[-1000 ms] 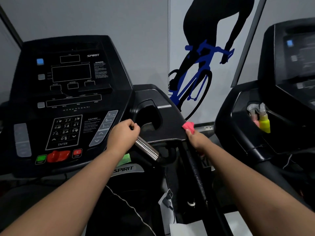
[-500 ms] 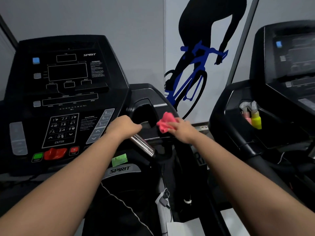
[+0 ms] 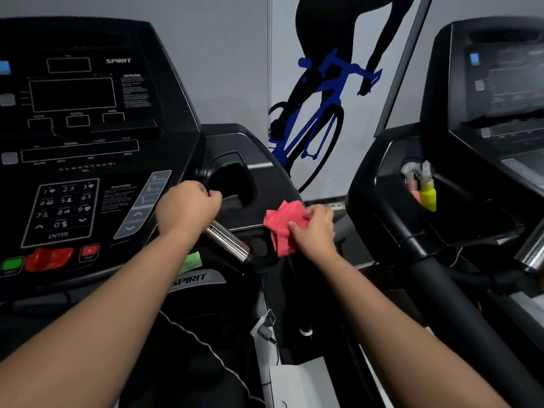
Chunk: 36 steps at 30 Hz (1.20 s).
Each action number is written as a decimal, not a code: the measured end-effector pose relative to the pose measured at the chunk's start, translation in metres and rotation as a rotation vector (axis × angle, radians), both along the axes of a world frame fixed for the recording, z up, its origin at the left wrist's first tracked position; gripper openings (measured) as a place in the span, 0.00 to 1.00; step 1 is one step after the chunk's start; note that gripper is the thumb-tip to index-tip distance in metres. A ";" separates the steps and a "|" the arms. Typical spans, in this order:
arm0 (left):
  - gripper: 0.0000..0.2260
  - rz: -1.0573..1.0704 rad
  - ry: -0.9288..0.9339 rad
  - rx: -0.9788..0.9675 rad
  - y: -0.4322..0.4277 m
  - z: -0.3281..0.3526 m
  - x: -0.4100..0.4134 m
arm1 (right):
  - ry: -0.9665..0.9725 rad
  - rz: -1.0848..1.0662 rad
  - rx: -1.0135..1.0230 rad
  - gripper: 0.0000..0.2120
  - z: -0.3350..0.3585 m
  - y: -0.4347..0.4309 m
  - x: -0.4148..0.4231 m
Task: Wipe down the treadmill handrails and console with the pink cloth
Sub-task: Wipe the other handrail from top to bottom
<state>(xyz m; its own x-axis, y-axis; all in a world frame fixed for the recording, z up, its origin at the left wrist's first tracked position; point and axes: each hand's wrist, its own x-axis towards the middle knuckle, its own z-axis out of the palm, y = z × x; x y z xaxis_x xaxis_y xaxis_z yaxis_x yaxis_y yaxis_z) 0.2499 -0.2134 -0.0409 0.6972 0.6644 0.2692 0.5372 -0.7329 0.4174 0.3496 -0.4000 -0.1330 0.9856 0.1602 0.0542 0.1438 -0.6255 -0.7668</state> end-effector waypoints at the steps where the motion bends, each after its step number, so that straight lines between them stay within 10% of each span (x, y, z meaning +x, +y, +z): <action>1: 0.15 -0.003 -0.008 0.002 0.000 -0.001 0.000 | 0.098 -0.053 -0.053 0.29 0.003 0.003 0.000; 5: 0.15 -0.014 -0.018 0.010 0.001 -0.003 -0.001 | 0.390 -0.034 -0.295 0.53 -0.002 0.016 -0.004; 10: 0.15 0.001 -0.028 0.018 0.000 -0.002 -0.001 | 0.366 -0.053 -0.334 0.47 -0.008 0.022 0.005; 20: 0.15 -0.006 -0.014 0.050 -0.002 -0.002 -0.002 | 0.659 0.107 0.358 0.20 -0.004 0.001 0.020; 24: 0.15 -0.004 -0.013 0.080 -0.003 -0.002 -0.001 | 0.399 -0.130 -0.175 0.43 -0.007 0.028 0.006; 29: 0.16 -0.027 0.090 0.073 0.001 0.000 -0.002 | 0.144 -0.080 -0.613 0.40 -0.013 0.039 -0.007; 33: 0.17 -0.039 0.166 0.040 0.004 0.003 0.002 | 0.407 0.036 0.043 0.47 -0.022 0.014 0.025; 36: 0.17 -0.011 0.131 0.052 0.003 0.001 0.004 | 0.593 0.193 0.448 0.32 -0.023 -0.005 0.035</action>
